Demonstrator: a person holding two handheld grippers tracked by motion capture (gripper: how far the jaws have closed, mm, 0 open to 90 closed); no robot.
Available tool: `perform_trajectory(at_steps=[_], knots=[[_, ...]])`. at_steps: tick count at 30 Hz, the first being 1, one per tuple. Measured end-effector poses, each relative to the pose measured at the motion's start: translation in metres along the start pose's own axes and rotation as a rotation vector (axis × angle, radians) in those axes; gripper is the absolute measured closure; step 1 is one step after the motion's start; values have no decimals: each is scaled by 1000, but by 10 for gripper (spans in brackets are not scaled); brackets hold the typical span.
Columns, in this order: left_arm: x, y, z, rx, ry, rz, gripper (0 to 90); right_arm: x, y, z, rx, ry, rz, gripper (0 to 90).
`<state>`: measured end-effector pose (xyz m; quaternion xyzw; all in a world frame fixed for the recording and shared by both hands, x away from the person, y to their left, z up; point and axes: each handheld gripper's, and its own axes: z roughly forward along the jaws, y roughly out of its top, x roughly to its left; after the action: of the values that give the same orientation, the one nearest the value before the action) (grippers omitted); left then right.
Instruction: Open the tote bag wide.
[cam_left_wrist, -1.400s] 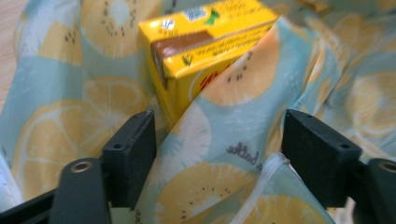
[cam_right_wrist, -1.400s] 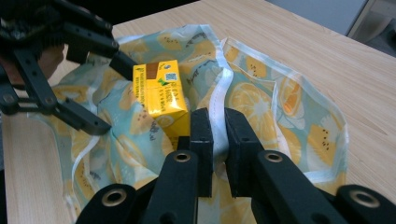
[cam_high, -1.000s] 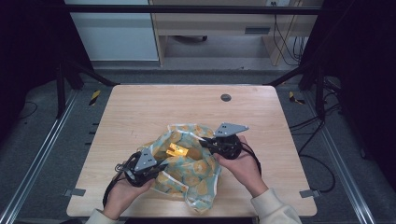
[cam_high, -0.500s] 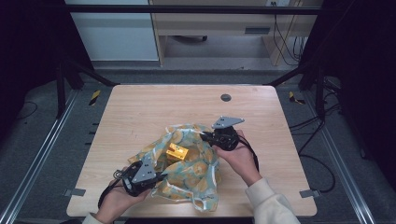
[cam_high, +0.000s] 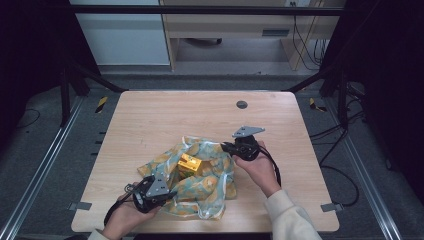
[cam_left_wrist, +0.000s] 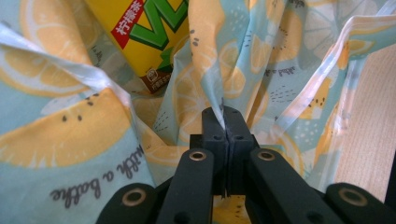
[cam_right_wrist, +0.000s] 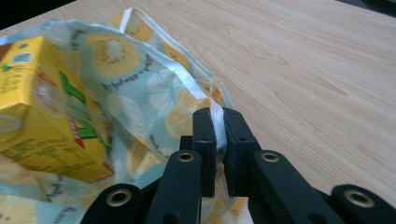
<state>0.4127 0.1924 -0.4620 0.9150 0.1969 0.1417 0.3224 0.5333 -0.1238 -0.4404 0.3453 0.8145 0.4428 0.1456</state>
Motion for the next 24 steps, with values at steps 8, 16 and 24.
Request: perform_trajectory(at_steps=[8,16,24], knots=[[4,-1,0,-13,68,-39,899,-11,-12,10,33,-31,17,852],[1,-4,0,6,69,-45,900,-25,-23,18,75,-66,53,865],[1,-6,-1,13,67,-54,900,-38,-28,19,85,-90,67,888]])
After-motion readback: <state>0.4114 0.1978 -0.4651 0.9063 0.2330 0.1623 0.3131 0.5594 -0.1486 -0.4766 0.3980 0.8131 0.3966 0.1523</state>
